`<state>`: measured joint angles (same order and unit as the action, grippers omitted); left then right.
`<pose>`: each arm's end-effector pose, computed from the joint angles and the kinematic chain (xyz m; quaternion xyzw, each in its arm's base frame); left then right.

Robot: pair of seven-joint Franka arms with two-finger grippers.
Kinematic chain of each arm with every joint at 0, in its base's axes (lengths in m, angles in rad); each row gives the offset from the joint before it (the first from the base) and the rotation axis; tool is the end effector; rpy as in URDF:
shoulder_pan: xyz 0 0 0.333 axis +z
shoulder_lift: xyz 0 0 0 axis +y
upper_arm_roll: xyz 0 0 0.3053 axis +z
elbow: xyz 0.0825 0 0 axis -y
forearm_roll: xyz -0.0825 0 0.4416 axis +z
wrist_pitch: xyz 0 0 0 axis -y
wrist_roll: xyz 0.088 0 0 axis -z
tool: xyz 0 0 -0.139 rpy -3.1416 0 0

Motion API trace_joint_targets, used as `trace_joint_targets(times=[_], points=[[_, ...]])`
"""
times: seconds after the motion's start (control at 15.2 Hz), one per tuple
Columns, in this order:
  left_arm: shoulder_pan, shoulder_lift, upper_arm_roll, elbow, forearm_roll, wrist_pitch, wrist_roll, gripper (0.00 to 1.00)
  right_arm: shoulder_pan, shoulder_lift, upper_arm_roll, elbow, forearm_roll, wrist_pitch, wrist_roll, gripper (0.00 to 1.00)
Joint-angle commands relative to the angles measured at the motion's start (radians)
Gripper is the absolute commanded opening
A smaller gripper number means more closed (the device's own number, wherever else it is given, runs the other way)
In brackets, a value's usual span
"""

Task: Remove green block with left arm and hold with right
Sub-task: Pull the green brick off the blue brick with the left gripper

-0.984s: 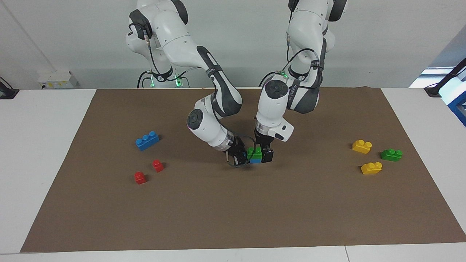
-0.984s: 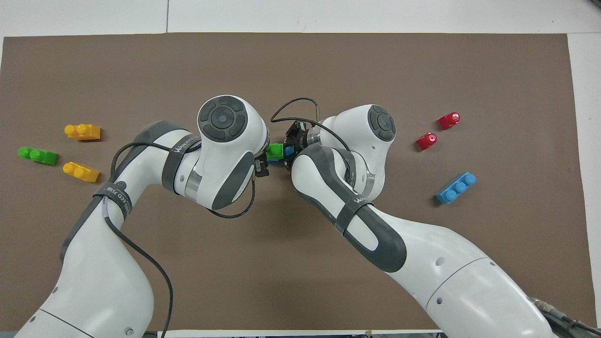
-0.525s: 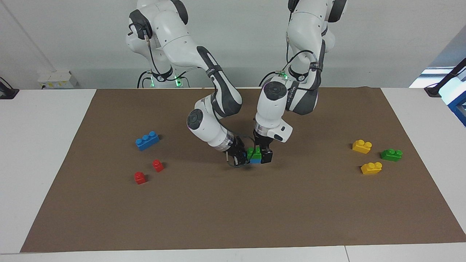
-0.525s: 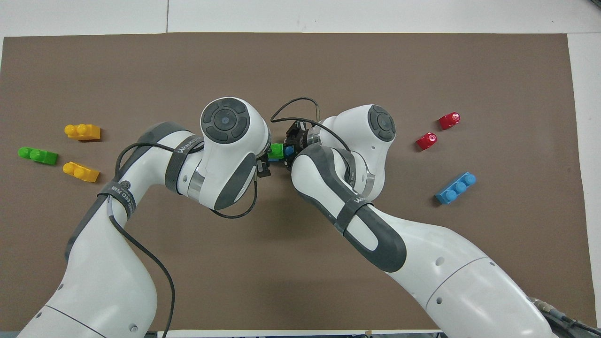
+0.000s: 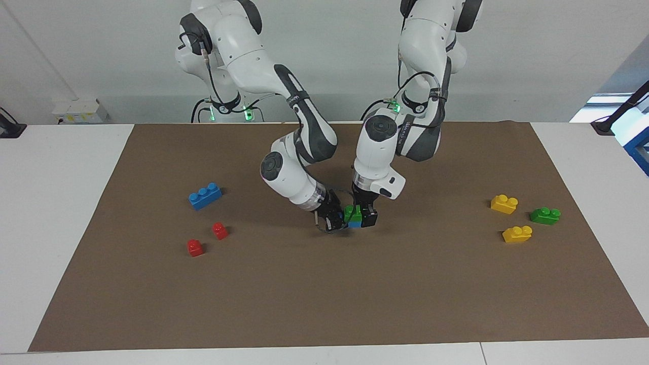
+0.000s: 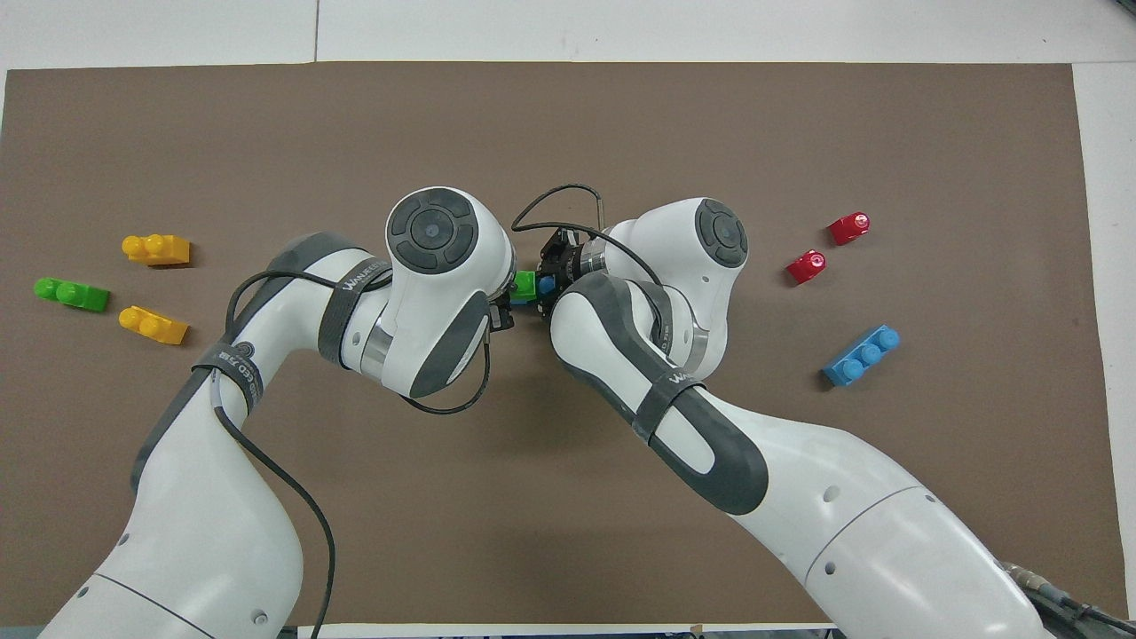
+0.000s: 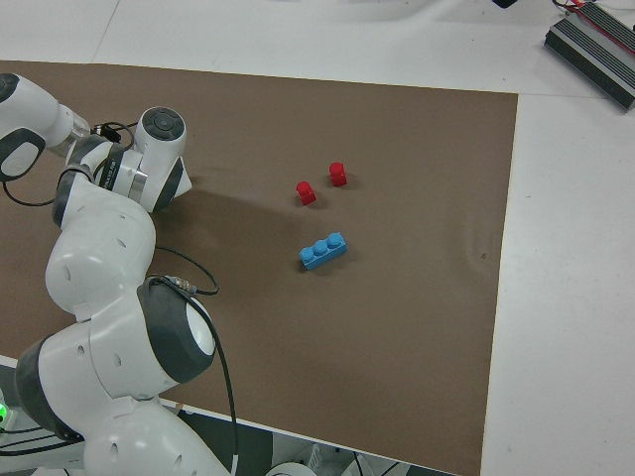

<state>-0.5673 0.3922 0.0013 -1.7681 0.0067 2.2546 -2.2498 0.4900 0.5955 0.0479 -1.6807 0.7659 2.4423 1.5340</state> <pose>0.5965 -0.3786 0.2766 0.6668 0.7437 0.0105 0.0460 0.6317 0.3918 0.1990 -0.6790 0.6763 0.1990 0.2048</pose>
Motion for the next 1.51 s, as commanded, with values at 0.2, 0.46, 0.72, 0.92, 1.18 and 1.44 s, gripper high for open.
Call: trace_joint_targets(times=[0.2,0.46,0.72,0.92,1.18,1.44], points=[[-0.023,-0.001,0.014,-0.013,0.018,0.019,-0.022,0.0,0.004,0.01,0.001,-0.001,0.024,0.03,-0.006,0.05],[-0.022,-0.001,0.014,-0.008,0.018,0.022,-0.01,0.0,0.004,0.01,0.001,-0.001,0.024,0.03,-0.006,0.05],[-0.017,-0.013,0.014,0.004,0.018,-0.003,-0.002,0.0,0.004,0.01,0.001,-0.001,0.024,0.03,-0.006,0.05],[-0.011,-0.032,0.014,0.022,0.019,-0.072,0.022,0.0,0.004,0.01,0.001,-0.001,0.024,0.03,-0.006,0.05],[-0.005,-0.093,0.016,0.022,0.01,-0.136,0.059,0.0,0.005,0.01,0.001,-0.001,0.024,0.043,-0.005,0.05],[0.026,-0.148,0.014,0.035,0.006,-0.211,0.096,0.0,0.013,0.012,0.001,-0.001,0.024,0.043,-0.005,0.05]])
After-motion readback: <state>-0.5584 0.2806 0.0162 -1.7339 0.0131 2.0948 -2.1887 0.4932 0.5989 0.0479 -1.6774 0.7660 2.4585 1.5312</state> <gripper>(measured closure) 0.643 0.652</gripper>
